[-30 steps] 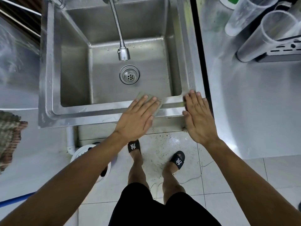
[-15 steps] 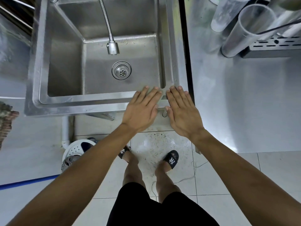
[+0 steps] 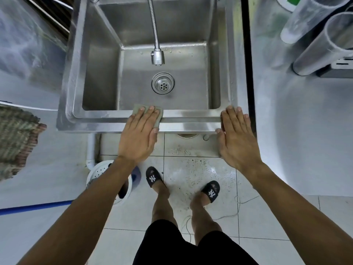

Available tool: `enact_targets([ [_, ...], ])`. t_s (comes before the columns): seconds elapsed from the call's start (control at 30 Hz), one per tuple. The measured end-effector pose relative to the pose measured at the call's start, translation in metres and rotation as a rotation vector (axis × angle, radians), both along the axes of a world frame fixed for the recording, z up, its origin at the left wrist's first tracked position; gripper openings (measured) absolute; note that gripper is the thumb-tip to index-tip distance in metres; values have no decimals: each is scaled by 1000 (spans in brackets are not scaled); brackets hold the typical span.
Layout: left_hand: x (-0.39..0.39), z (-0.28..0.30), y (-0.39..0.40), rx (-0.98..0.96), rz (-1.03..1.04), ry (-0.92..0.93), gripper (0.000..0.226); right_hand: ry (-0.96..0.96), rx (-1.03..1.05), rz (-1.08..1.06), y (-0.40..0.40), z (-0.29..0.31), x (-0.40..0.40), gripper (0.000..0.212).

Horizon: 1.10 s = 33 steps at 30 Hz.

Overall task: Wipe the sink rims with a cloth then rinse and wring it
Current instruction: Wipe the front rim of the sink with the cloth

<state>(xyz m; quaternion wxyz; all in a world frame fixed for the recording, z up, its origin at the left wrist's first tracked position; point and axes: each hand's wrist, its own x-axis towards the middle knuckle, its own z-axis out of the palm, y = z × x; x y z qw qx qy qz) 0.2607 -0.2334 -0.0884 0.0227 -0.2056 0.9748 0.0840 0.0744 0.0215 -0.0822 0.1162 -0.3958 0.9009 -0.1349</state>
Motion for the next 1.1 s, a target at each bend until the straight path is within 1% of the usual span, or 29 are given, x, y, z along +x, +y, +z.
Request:
enact_targets([
  [0.07,-1,2,-1,13,110,8,58,-19,-42,34,-21,4,12,60],
  [0.13,-17,3,17,28,174,9,58,-35,-69,116,-53,2,25,58],
  [0.17,-23,2,27,39,159,6,58,-45,-67,151,-70,1,31,58],
  [0.23,-24,-2,29,45,48,17,57,-68,-48,175,-102,-2,39,59],
  [0.3,-7,-2,1,38,-40,19,56,-74,-45,183,-128,-3,43,58],
  [0.33,7,-1,-17,38,-53,7,57,-70,-43,211,-137,-3,45,58],
  [0.43,55,5,-77,32,-16,-48,62,12,9,385,-150,-6,54,58],
  [0.5,75,5,-108,20,7,-44,61,50,52,434,-157,-7,57,59],
  [0.6,61,3,-101,24,113,-27,59,32,89,432,-173,-7,62,60],
  [0.63,52,3,-89,37,96,-30,59,38,96,444,-178,-7,65,60],
  [0.7,40,0,-72,35,-42,-29,58,58,113,472,-183,-8,68,60],
  [0.77,45,-4,-88,36,-159,-5,57,51,130,502,-184,-9,65,61],
  [0.8,54,-5,-101,31,-176,1,57,42,140,514,-184,-9,63,61],
  [0.9,89,-4,-142,12,-136,-25,56,22,157,520,-183,-6,61,62],
  [0.97,101,-4,-155,-1,-107,-38,56,-6,114,493,-184,-5,62,62],
  [1.03,92,-2,-148,-6,-129,-29,56,-55,-23,402,-186,-5,63,59],
  [1.1,68,-1,-125,13,-222,-9,57,-117,-164,228,-185,-1,61,59],
])
